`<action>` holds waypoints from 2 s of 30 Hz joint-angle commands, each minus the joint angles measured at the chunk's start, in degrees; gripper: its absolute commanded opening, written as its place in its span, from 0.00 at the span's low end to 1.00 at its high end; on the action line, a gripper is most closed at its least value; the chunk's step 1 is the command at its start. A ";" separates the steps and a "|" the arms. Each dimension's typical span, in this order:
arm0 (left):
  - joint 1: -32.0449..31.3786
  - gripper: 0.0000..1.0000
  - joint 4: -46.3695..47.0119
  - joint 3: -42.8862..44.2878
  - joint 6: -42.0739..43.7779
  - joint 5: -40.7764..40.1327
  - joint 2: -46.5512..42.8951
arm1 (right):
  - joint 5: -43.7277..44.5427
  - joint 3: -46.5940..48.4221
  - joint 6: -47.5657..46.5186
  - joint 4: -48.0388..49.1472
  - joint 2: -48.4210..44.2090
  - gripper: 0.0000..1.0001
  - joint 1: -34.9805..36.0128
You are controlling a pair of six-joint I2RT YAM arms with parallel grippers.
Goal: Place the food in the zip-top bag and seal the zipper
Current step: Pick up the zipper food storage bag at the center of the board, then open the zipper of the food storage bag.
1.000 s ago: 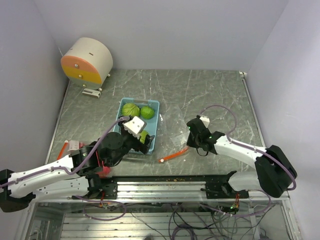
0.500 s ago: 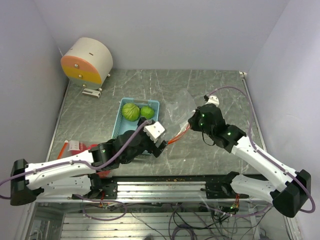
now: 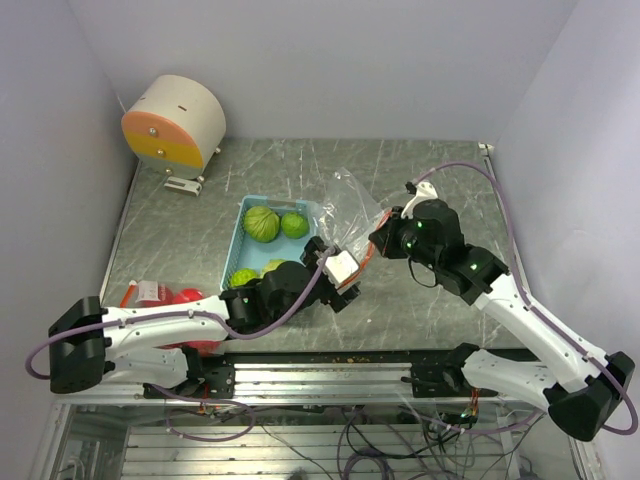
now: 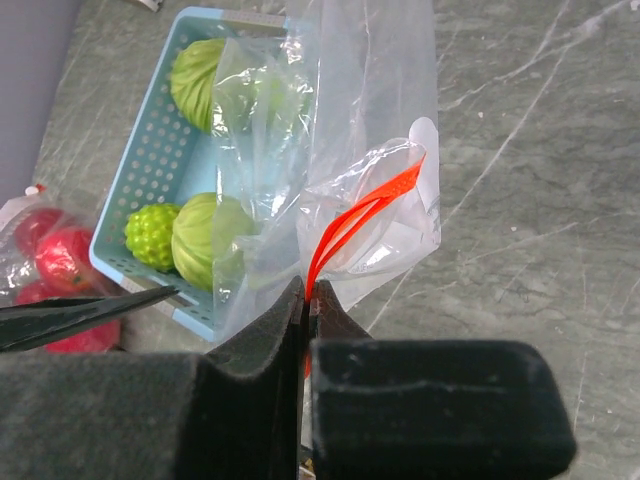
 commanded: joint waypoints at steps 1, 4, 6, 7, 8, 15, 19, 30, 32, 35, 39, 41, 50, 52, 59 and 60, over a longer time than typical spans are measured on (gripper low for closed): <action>-0.08 0.99 8.24 0.43 0.73 0.33 2.57 | -2.87 1.49 -0.45 -0.84 -1.88 0.00 0.06; -0.10 0.99 9.33 0.30 0.73 -0.55 3.87 | -3.61 1.47 -0.30 -1.00 -2.82 0.00 0.01; -0.08 0.99 10.07 -0.10 0.72 -1.25 4.13 | -4.12 2.69 -0.30 -1.46 -3.35 0.00 0.00; -0.12 0.99 10.73 -0.50 0.85 -1.54 4.21 | -4.43 3.19 -0.36 -1.69 -3.67 0.00 0.00; -0.08 0.99 11.51 -0.86 1.04 -1.77 4.35 | -4.89 3.38 -0.37 -1.81 -3.84 0.00 -0.01; -0.08 0.99 13.04 -1.17 1.67 -5.63 7.15 | -7.89 4.36 -0.44 -3.28 -5.26 0.00 0.06; -0.13 0.91 14.39 -1.89 1.94 -5.35 6.77 | -7.75 4.38 -0.89 -4.69 -5.62 0.00 0.05; 0.25 0.07 9.75 -0.72 0.13 -2.39 4.98 | -8.94 3.99 -2.41 -3.25 -6.19 0.14 0.02; 0.43 0.07 10.50 -2.16 -1.22 -3.40 3.59 | -8.47 4.42 -3.10 -2.87 -7.17 0.32 0.01; 1.05 0.07 10.30 -3.59 -3.56 -4.81 1.20 | -5.60 4.80 -4.17 -2.15 -9.91 0.48 0.02; 1.67 0.07 8.61 -4.35 -6.19 -5.07 -1.45 | -2.46 5.38 -5.57 -1.98 -11.86 0.49 0.08; 1.72 0.07 7.78 -4.36 -7.28 -4.81 -2.38 | -3.72 4.98 -5.90 -0.86 -12.02 0.49 0.03; 1.84 0.07 8.25 -4.67 -11.44 -2.80 -5.23 | -10.96 -1.36 -7.53 7.95 -9.33 0.47 0.05; 1.86 0.07 8.18 -4.28 -11.74 -2.59 -5.43 | -13.14 -1.22 -7.59 8.88 -7.65 0.46 0.05; 1.84 0.07 8.18 -3.26 -11.65 -2.17 -4.47 | -16.82 -2.80 -5.99 14.73 -5.27 0.45 0.12; 1.86 0.07 8.32 -3.26 -11.66 -2.37 -4.27 | -17.52 -3.01 -5.68 15.55 -5.29 0.45 0.09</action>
